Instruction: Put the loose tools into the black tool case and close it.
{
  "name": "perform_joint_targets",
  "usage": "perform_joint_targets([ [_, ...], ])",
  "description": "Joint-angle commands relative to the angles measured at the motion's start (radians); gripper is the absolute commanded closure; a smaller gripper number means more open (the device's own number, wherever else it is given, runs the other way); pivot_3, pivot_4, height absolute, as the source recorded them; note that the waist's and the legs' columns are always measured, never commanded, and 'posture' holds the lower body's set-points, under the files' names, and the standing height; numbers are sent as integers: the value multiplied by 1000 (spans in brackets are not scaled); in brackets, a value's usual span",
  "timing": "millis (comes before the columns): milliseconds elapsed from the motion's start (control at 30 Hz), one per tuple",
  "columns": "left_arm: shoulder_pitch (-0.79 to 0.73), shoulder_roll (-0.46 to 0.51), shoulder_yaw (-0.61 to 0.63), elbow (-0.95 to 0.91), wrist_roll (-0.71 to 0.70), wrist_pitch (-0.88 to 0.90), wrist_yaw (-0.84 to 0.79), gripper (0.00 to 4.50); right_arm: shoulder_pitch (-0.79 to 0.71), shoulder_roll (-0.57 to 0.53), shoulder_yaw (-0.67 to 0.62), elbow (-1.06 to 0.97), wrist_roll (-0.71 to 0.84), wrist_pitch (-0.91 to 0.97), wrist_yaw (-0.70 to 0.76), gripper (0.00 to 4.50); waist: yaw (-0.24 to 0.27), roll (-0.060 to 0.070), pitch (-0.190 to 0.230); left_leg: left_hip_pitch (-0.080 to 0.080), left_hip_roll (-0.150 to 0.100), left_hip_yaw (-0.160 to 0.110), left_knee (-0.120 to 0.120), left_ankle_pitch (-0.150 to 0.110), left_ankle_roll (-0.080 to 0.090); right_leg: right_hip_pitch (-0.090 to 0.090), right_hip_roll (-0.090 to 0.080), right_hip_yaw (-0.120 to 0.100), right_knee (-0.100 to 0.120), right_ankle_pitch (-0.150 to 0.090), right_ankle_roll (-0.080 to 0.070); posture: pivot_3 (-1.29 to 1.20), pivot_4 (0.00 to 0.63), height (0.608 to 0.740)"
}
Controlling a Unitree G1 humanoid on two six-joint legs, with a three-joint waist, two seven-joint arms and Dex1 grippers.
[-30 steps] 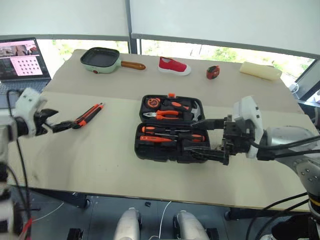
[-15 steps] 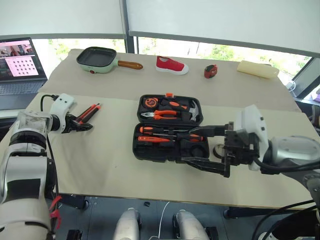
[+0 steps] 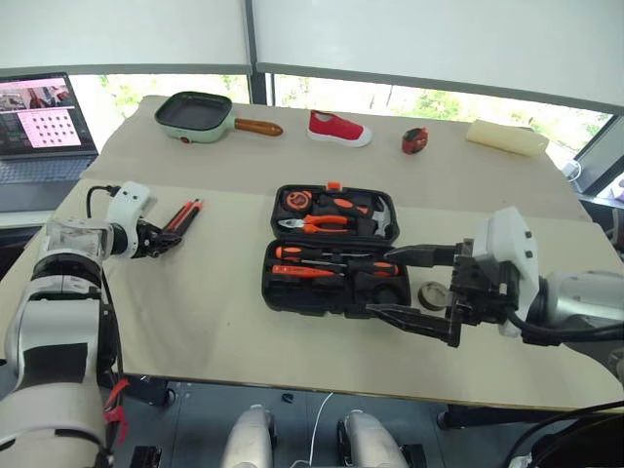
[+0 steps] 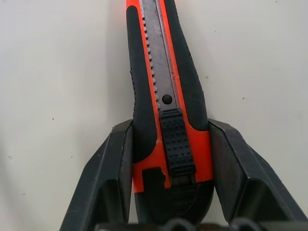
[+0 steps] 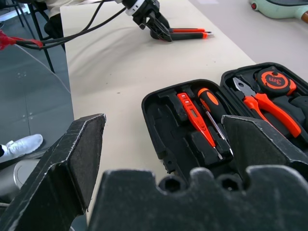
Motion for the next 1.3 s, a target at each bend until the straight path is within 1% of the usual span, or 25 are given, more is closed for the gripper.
perform_joint_targets([
  [33,-30,-15,6,-171,-72,-48,-238,2747,20,-2,-18,-20,-14,-31,-6,0,1,-2,1,-1,0,0,0,0,0,0,0,0,0,0,0,0,150,740],
  [100,25,-20,-11,-382,-147,-6,-432,2747,35,4,-11,-20,-21,-34,-10,0,-1,-2,1,-3,0,-1,1,0,0,-1,0,-1,0,0,0,0,150,740],
  [167,83,-11,-33,-583,-213,102,-557,2747,46,5,-6,-16,-27,-35,-11,0,-5,-2,1,-4,0,-1,1,0,0,-2,0,-1,-1,0,0,0,150,740],
  [200,109,-3,-48,-660,-228,139,-586,2747,51,5,-4,-14,-31,-36,-10,0,-7,-2,1,-3,0,-1,1,0,0,-1,0,-1,-1,0,0,0,150,740],
  [267,178,19,-115,-848,-245,150,-629,2747,88,0,-7,-11,-53,-43,2,0,-17,-1,0,-2,0,-1,0,0,0,-1,0,0,-1,0,0,0,150,740],
  [300,209,34,-152,-926,-252,134,-639,2747,106,-3,-9,-9,-67,-46,7,0,-20,0,0,-1,0,-1,-1,0,0,0,0,0,-1,0,0,0,150,740],
  [333,239,54,-213,-996,-254,84,-642,2747,132,-4,-17,-8,-80,-50,11,0,-25,0,0,0,0,-1,-1,0,0,0,0,0,0,0,0,0,150,740],
  [400,264,70,-293,-1065,-248,21,-642,2747,164,0,-31,-8,-92,-56,12,0,-27,0,0,1,0,-2,-1,0,0,1,1,1,0,0,0,0,150,740],
  [467,254,32,-321,-1067,-205,7,-634,2747,175,6,-40,-15,-89,-58,9,0,-26,0,0,1,0,-2,0,0,0,1,1,1,0,0,0,0,150,740],
  [533,234,-15,-368,-1029,-121,-59,-575,2747,179,20,-37,-24,-110,-70,-15,0,-19,0,0,1,0,-2,1,0,0,2,1,1,0,0,0,0,150,740],
  [700,200,-90,-408,-985,-86,-66,-562,2747,165,63,-4,-57,-112,-63,-88,0,-14,0,0,0,-1,-2,2,0,0,1,1,2,0,0,1,0,150,740],
  [767,202,-96,-415,-990,-85,-58,-575,2747,167,70,-3,-66,-110,-61,-101,0,-15,0,0,0,-1,-2,1,0,0,1,1,2,0,0,1,0,150,740],
  [900,202,-112,-428,-956,-32,-116,-534,2747,168,85,-3,-76,-113,-60,-135,0,-19,0,0,0,-1,-2,1,0,0,1,1,2,0,0,1,0,150,740],
  [1067,221,-115,-429,-977,-37,-98,-557,2747,172,94,-5,-80,-109,-61,-156,0,-19,0,0,0,-1,-2,1,0,0,1,1,2,0,0,1,0,150,740],
  [1233,221,-138,-434,-968,-39,-70,-556,2747,170,99,9,-74,-118,-64,-164,0,-18,0,0,0,-1,-2,1,0,0,1,1,2,0,0,1,0,150,740],
  [1300,221,-153,-432,-972,-47,-42,-556,1705,163,104,16,-67,-119,-66,-167,0,-17,0,0,0,-1,-2,1,0,0,2,1,2,0,0,1,0,150,740],
])
